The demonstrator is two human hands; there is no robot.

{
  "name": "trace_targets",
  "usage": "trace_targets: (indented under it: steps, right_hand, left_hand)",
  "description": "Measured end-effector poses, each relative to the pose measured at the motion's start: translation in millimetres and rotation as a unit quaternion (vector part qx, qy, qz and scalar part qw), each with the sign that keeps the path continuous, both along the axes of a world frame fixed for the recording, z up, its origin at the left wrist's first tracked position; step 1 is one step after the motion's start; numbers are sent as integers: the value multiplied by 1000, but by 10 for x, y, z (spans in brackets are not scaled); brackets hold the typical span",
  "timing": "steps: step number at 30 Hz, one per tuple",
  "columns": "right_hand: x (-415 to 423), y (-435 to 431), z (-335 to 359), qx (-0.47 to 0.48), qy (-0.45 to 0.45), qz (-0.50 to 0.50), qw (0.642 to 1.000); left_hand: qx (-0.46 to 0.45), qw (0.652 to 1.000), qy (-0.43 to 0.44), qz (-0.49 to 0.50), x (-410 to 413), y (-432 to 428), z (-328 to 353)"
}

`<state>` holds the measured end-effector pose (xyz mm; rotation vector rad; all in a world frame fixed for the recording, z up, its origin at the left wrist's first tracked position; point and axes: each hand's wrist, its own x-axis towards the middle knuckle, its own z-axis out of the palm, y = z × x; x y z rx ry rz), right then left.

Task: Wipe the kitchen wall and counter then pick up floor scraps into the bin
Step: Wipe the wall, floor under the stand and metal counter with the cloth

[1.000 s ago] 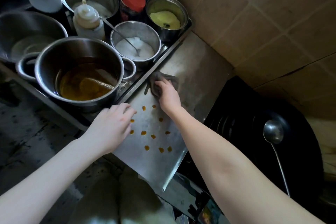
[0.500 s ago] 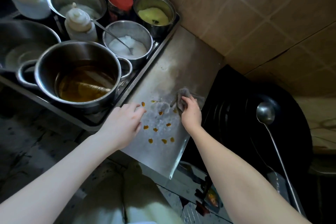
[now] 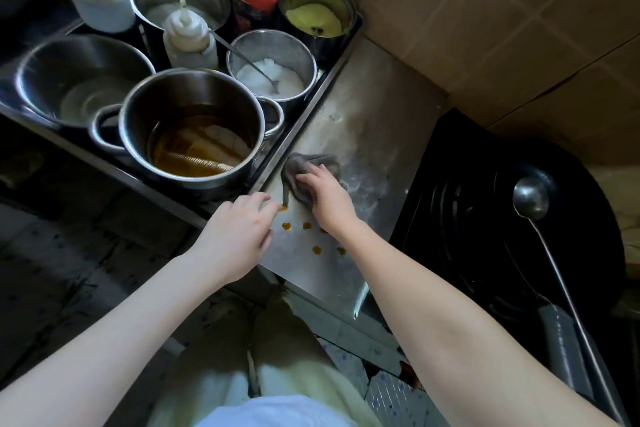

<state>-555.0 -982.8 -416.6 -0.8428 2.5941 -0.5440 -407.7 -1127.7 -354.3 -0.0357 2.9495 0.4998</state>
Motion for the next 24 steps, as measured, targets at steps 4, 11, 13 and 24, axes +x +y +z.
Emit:
trace_targets:
  steps: [4,11,13,24]
  right_hand:
    - [48,364,-9,2,15,53,998]
    - [307,870,-17,-30,-9,-142,989]
    - [396,831,-10,-38,-20,-206,978]
    - [541,74,140,-58,-63,-232,969]
  left_hand:
    - [-4,1000,3,-10,46,-61,-7]
    - [3,1000,7,-28,45,-43,7]
    - [4,1000,3,-25,73,-50,7]
    - [7,1000,-8,-4,370,-220,-122]
